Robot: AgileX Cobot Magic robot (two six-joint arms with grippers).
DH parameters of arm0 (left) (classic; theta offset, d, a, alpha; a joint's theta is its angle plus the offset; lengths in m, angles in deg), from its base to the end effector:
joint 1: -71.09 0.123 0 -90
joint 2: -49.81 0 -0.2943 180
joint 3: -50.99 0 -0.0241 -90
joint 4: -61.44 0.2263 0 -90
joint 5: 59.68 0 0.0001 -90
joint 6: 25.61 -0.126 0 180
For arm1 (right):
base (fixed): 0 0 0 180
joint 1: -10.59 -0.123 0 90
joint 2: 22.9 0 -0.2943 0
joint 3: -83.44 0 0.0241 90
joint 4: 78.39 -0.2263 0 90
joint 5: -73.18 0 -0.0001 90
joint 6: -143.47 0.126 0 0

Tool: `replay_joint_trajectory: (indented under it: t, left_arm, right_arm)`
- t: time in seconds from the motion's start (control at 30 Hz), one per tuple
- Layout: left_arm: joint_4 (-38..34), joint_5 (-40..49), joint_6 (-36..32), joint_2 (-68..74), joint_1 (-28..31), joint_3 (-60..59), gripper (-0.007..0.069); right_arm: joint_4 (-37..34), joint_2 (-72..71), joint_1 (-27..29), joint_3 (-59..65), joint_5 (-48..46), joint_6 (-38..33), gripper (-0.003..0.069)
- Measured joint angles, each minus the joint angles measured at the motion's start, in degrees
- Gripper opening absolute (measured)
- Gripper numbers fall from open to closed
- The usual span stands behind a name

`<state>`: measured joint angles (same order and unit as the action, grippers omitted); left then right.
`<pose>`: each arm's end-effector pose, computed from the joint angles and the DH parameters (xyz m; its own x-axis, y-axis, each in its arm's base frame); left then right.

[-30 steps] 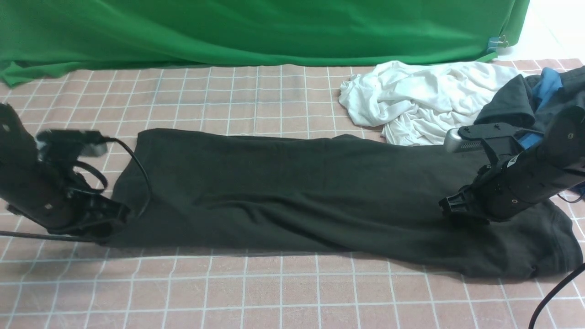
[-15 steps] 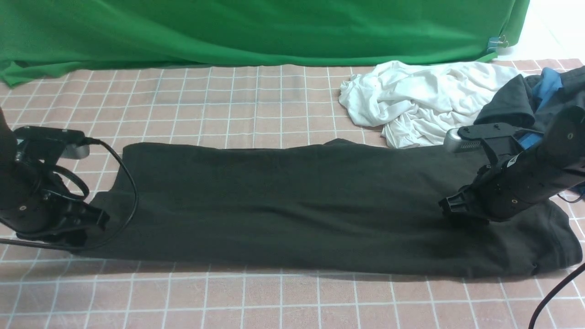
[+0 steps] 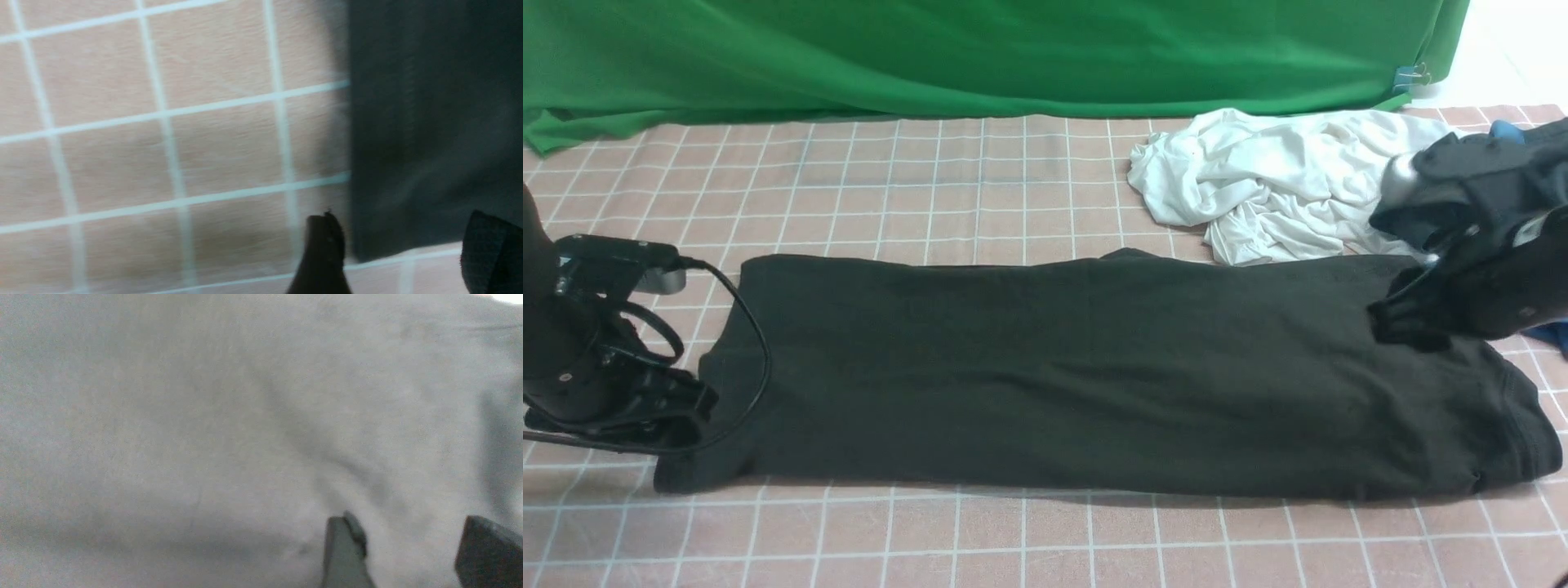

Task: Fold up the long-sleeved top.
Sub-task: Use the right arm to clamp the right edge of the fabric

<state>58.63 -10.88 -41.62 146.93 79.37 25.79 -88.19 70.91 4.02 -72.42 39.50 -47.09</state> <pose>0.2580 0.0328 0.1900 -0.9817 0.1041 -0.1592 0.1051 0.9945 0.0026 0.2877 0.0451 0.2219 -0.8635 -0.1411 -0.4841 -0.1951 0.9788 0.0627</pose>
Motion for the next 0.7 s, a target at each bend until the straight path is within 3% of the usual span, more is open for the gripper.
replay_joint_trajectory:
  t: [0.1, 0.13, 0.2, 0.27, 0.33, 0.53, 0.7]
  left_arm:
    - [-5.3, -0.67, -1.44, -2.24, -0.27, 0.0, 0.0433]
    - [-8.43, -1.2, -3.26, -4.12, -1.35, 0.0, 0.0395]
    - [-10.95, -1.98, -5.25, -7.33, -3.72, 0.0, 0.0314]
    - [-12.39, -2.84, -7.52, -12.75, -8.72, 0.0, 0.0157]
    - [-12.46, -3.03, -8.43, -18.94, -14.44, 0.0, 0.0055]
    - [-12.26, -3.12, -9.89, -30.22, -25.6, 0.0, 0.0021]
    - [-12.13, -5.12, -12.09, -34.58, -29.38, 0.0, 0.0021]
  right_arm:
    - [3.13, -1.35, 0.0, 0.0, -0.45, 4.08, 0.0467]
    - [4.74, -1.41, 0.3, 0.0, -0.73, 6.46, 0.0501]
    - [5.63, -1.28, 0.93, 0.0, -1.42, 8.49, 0.053]
    - [6.39, -0.98, 2.78, 0.0, -3.75, 10.55, 0.0564]
    - [6.77, -0.56, 5.88, 0.0, -5.7, 12.64, 0.0583]
    - [7.05, -0.18, 14.02, 0.0, -10.07, 15.6, 0.0596]
    - [7.2, 1.4, 16.67, 0.05, -12.25, 15.84, 0.0597]
